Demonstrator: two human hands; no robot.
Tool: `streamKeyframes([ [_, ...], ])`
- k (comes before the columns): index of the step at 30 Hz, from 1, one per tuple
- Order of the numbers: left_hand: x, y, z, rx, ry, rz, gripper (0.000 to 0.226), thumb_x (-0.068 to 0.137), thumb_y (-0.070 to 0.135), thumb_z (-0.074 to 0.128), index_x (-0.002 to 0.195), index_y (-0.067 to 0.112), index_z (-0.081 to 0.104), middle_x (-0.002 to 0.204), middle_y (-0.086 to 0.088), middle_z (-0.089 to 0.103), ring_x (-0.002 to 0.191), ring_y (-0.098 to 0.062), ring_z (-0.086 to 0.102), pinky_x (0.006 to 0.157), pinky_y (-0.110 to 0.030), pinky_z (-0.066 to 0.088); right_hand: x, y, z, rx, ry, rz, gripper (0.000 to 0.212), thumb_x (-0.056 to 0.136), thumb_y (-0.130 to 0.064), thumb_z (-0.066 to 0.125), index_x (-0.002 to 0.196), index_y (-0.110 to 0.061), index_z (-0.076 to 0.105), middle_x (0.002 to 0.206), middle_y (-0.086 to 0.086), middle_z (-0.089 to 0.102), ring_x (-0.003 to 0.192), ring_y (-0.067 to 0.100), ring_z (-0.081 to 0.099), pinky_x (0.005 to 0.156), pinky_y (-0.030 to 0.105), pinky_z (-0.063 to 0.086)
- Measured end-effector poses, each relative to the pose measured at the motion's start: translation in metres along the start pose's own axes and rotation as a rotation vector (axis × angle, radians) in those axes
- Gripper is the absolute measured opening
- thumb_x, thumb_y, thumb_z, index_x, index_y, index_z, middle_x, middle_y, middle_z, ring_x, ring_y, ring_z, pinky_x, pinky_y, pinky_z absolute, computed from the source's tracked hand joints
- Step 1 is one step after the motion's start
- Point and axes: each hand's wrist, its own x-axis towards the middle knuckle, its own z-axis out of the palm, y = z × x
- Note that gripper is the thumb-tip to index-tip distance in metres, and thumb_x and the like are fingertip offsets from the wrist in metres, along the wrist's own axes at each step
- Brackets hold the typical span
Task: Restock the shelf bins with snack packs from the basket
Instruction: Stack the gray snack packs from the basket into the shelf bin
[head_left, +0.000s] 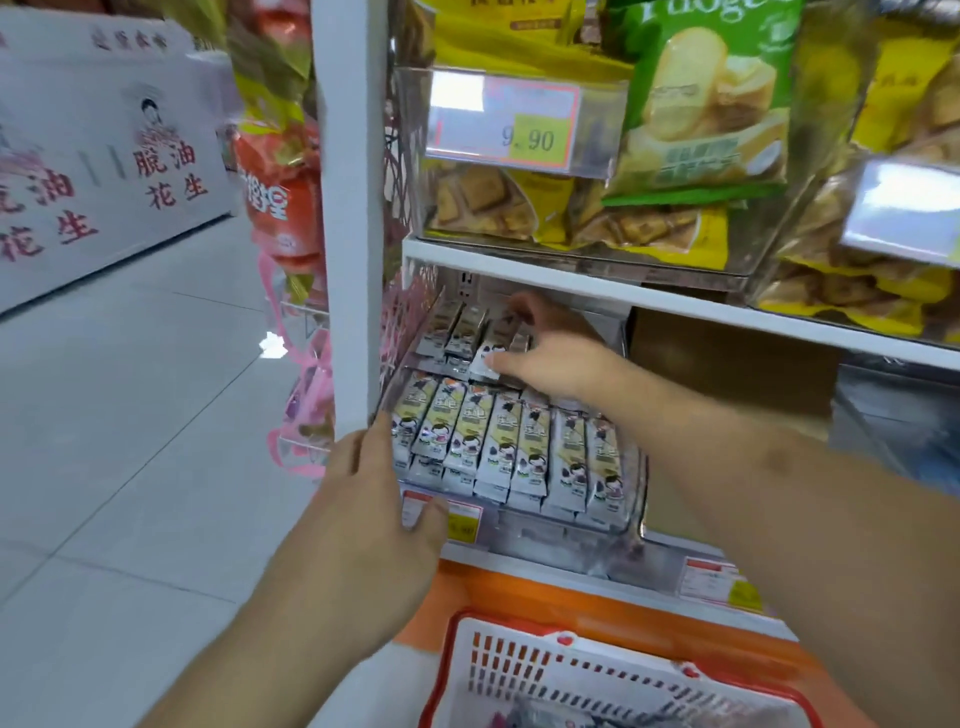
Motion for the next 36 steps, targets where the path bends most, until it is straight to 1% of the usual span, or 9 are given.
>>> streamKeyframes([
  [5, 0.003, 0.0, -0.004, -0.015, -0.001, -0.004, 0.081, 0.099, 0.045, 0.055, 0.162, 0.034, 0.005, 0.159, 0.021, 0.016, 0.132, -0.004, 0.037, 0.1, -0.021, 0.031, 0.019, 0.004, 0.0, 0.001, -0.071, 0.038, 0.08, 0.089, -0.052, 0.077, 0.156, -0.035, 0.037, 0.158, -0.007, 0.047, 0.13, 0.017, 0.054, 0.094, 0.026, 0.038],
  [9, 0.004, 0.002, -0.004, -0.029, 0.016, -0.004, 0.077, 0.1, 0.044, 0.055, 0.161, 0.033, 0.009, 0.155, 0.022, 0.017, 0.117, 0.002, 0.032, 0.097, -0.018, 0.029, 0.021, 0.003, 0.005, 0.008, -0.099, 0.023, 0.072, 0.093, -0.052, 0.071, 0.155, -0.039, 0.039, 0.154, -0.008, 0.049, 0.113, 0.012, 0.054, 0.088, 0.026, 0.04],
  [12, 0.003, 0.001, -0.004, -0.018, 0.008, -0.005, 0.077, 0.1, 0.044, 0.055, 0.162, 0.032, 0.01, 0.158, 0.022, 0.014, 0.131, -0.003, 0.038, 0.105, -0.02, 0.032, 0.02, 0.004, 0.008, 0.006, -0.102, 0.005, 0.072, 0.095, -0.053, 0.068, 0.158, -0.04, 0.036, 0.156, -0.009, 0.048, 0.101, 0.009, 0.064, 0.077, 0.025, 0.048],
  [16, 0.002, 0.0, -0.003, 0.0, 0.03, 0.015, 0.072, 0.1, 0.039, 0.057, 0.161, 0.032, 0.02, 0.159, 0.019, 0.021, 0.137, -0.005, 0.038, 0.103, -0.02, 0.031, 0.01, 0.007, 0.001, -0.017, -0.074, -0.023, 0.078, 0.097, -0.054, 0.067, 0.163, -0.04, 0.028, 0.171, -0.01, 0.028, 0.145, 0.017, 0.045, 0.102, 0.02, 0.034],
  [18, 0.0, 0.002, -0.001, 0.017, 0.052, 0.033, 0.065, 0.1, 0.037, 0.058, 0.158, 0.031, 0.029, 0.157, 0.016, 0.028, 0.133, -0.006, 0.042, 0.098, -0.019, 0.031, -0.005, 0.006, -0.005, -0.016, -0.043, -0.057, 0.074, 0.099, -0.05, 0.067, 0.162, -0.035, 0.032, 0.17, -0.007, 0.029, 0.151, 0.018, 0.037, 0.105, 0.017, 0.026],
  [25, -0.025, 0.016, 0.005, 0.012, -0.046, 0.084, 0.046, 0.098, 0.041, 0.059, 0.143, 0.032, 0.052, 0.144, 0.012, 0.051, 0.127, -0.013, 0.054, 0.107, -0.031, 0.045, -0.117, 0.016, -0.029, 0.096, 0.076, -0.208, 0.045, 0.1, -0.043, 0.066, 0.142, -0.029, 0.057, 0.144, -0.012, 0.056, 0.134, 0.005, 0.05, 0.112, 0.03, 0.042],
  [28, -0.039, 0.021, 0.018, 0.032, -0.139, 0.115, 0.044, 0.098, 0.046, 0.058, 0.14, 0.032, 0.055, 0.142, 0.011, 0.056, 0.123, -0.011, 0.058, 0.104, -0.03, 0.048, -0.183, 0.025, -0.029, 0.131, 0.092, -0.251, 0.03, 0.098, -0.034, 0.067, 0.128, -0.029, 0.062, 0.128, -0.013, 0.06, 0.116, -0.002, 0.055, 0.099, 0.018, 0.043],
  [31, -0.054, 0.025, 0.045, 0.068, -0.247, 0.155, 0.046, 0.099, 0.045, 0.057, 0.142, 0.028, 0.055, 0.143, 0.007, 0.055, 0.12, -0.013, 0.061, 0.102, -0.028, 0.048, -0.242, 0.046, -0.015, 0.152, 0.045, -0.221, 0.025, 0.097, -0.031, 0.068, 0.12, -0.023, 0.066, 0.114, -0.007, 0.062, 0.101, 0.003, 0.056, 0.086, 0.013, 0.041],
  [36, -0.078, 0.005, 0.113, 0.234, -0.378, 0.221, 0.052, 0.101, 0.044, 0.054, 0.146, 0.019, 0.048, 0.146, -0.004, 0.048, 0.13, -0.025, 0.052, 0.107, -0.033, 0.043, -0.312, 0.128, 0.039, 0.082, -0.175, 0.03, 0.025, 0.101, -0.028, 0.069, 0.123, -0.019, 0.064, 0.119, -0.005, 0.06, 0.104, 0.003, 0.054, 0.09, 0.023, 0.043],
])
